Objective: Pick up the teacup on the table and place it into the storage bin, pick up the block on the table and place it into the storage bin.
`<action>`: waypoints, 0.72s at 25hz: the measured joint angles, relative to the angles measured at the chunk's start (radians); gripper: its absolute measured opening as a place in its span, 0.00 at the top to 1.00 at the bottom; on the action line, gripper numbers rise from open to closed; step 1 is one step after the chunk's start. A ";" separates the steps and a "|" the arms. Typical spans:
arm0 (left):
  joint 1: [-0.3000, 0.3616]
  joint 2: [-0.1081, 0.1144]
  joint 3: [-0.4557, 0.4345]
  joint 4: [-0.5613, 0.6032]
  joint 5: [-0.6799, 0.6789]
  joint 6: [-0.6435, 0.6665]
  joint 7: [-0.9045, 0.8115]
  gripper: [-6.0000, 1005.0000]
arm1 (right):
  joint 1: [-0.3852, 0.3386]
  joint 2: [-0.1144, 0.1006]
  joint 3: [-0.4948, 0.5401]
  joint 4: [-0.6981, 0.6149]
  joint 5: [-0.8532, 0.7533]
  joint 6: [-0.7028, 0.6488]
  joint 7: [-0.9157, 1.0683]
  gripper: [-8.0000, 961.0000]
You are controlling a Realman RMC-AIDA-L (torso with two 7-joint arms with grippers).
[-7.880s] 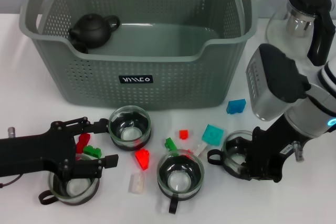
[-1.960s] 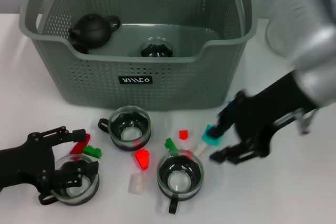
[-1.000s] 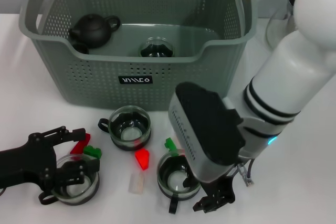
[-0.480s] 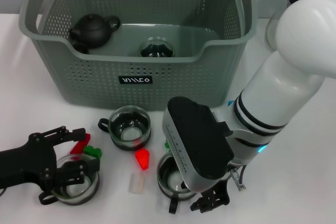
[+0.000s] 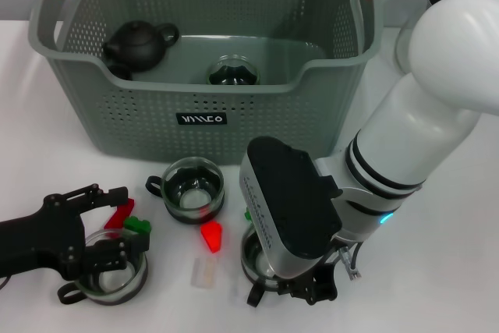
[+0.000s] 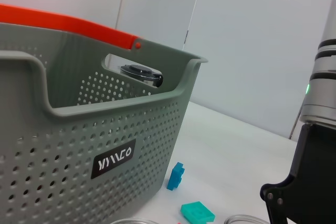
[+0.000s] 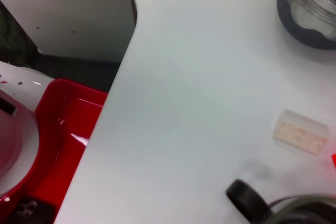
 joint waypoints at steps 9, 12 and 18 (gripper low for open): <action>-0.001 0.000 0.000 0.000 -0.001 0.000 0.000 0.14 | -0.003 0.000 0.022 -0.038 0.007 -0.061 0.013 0.93; -0.001 0.000 0.000 0.000 -0.002 0.000 -0.001 0.14 | -0.027 -0.003 0.088 -0.106 0.010 -0.127 0.011 0.93; -0.001 0.000 -0.001 -0.001 -0.002 -0.010 0.000 0.15 | -0.131 -0.009 0.472 -0.305 0.134 -0.345 -0.096 0.93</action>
